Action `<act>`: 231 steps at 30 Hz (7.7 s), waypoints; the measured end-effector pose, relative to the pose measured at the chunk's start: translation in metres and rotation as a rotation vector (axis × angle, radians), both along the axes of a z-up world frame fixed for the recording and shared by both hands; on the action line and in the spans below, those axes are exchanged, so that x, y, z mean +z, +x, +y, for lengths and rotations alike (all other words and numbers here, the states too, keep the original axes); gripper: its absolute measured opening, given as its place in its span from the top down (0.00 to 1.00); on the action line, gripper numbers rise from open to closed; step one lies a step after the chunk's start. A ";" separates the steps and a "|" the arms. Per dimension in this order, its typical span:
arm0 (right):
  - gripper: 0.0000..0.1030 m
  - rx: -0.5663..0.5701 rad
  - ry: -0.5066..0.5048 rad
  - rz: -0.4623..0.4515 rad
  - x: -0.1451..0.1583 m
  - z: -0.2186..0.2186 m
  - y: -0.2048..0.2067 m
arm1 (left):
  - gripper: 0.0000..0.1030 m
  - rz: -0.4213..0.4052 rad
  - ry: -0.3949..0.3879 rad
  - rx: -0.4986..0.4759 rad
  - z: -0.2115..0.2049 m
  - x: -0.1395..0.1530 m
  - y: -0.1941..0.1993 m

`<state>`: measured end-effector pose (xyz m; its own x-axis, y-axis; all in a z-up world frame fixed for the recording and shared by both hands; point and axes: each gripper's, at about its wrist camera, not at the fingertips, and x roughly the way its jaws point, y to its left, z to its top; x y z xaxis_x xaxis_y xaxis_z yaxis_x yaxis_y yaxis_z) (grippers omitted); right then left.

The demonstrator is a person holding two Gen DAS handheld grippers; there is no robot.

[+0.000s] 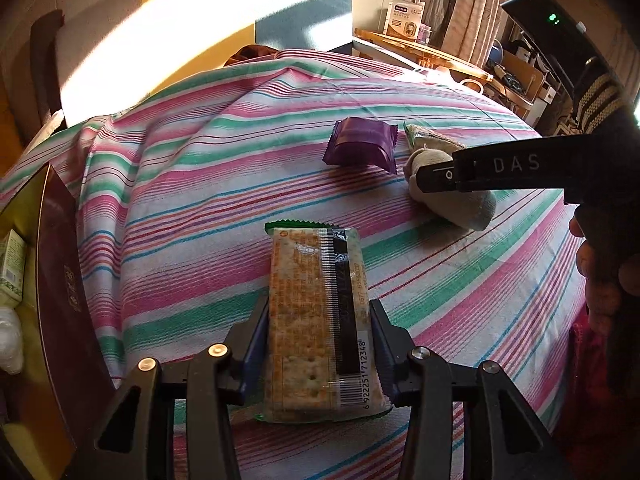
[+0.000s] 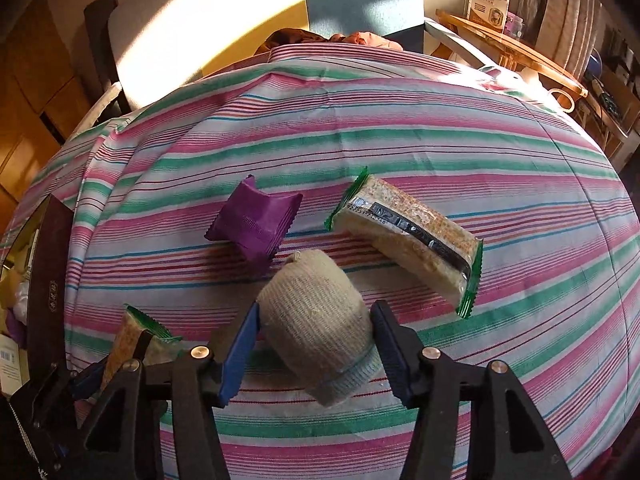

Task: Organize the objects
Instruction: 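Carry the cracker packet over the gold tray with the left tool while the right tool holds the sock, then lower the cracker packet into the gold tray and open the left tool, then carry the beige sock into the gold tray and open the right tool, then grasp the second cracker packet with the right tool while the left tool moves to the purple packet, then close the left tool on the second purple packet while the right tool holds the cracker packet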

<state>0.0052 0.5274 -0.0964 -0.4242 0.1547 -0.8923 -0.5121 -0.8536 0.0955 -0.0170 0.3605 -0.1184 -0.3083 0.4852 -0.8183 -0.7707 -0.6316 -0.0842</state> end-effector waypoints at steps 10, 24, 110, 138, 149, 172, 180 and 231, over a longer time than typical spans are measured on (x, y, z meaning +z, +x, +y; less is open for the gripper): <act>0.43 -0.001 -0.016 0.008 -0.002 0.002 0.000 | 0.54 0.026 0.021 0.021 -0.020 0.026 0.016; 0.43 0.000 0.003 0.009 -0.003 -0.004 0.000 | 0.54 0.108 0.094 0.101 -0.085 0.083 0.028; 0.47 0.527 -0.105 0.152 0.071 -0.282 -0.045 | 0.38 0.136 0.062 0.656 -0.316 0.083 -0.030; 0.42 0.523 -0.132 0.144 0.049 -0.286 -0.037 | 0.31 0.132 0.055 0.702 -0.337 0.079 -0.031; 0.42 0.286 -0.083 0.163 0.058 -0.175 -0.022 | 0.30 0.146 0.040 0.636 -0.312 0.086 -0.027; 0.33 0.021 0.114 -0.036 0.023 0.067 0.016 | 0.30 0.109 0.072 0.385 -0.211 0.111 -0.021; 0.32 0.159 0.096 -0.151 -0.016 0.085 -0.028 | 0.30 -0.024 0.113 0.257 -0.152 0.112 -0.023; 0.56 0.146 -0.022 -0.137 -0.025 0.081 -0.014 | 0.48 -0.410 0.010 0.312 0.130 0.006 -0.102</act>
<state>-0.0086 0.6086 -0.1217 -0.3149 0.0798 -0.9458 -0.3923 -0.9183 0.0531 -0.1189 0.4908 -0.1121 -0.0944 0.4294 -0.8982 -0.4482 -0.8239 -0.3468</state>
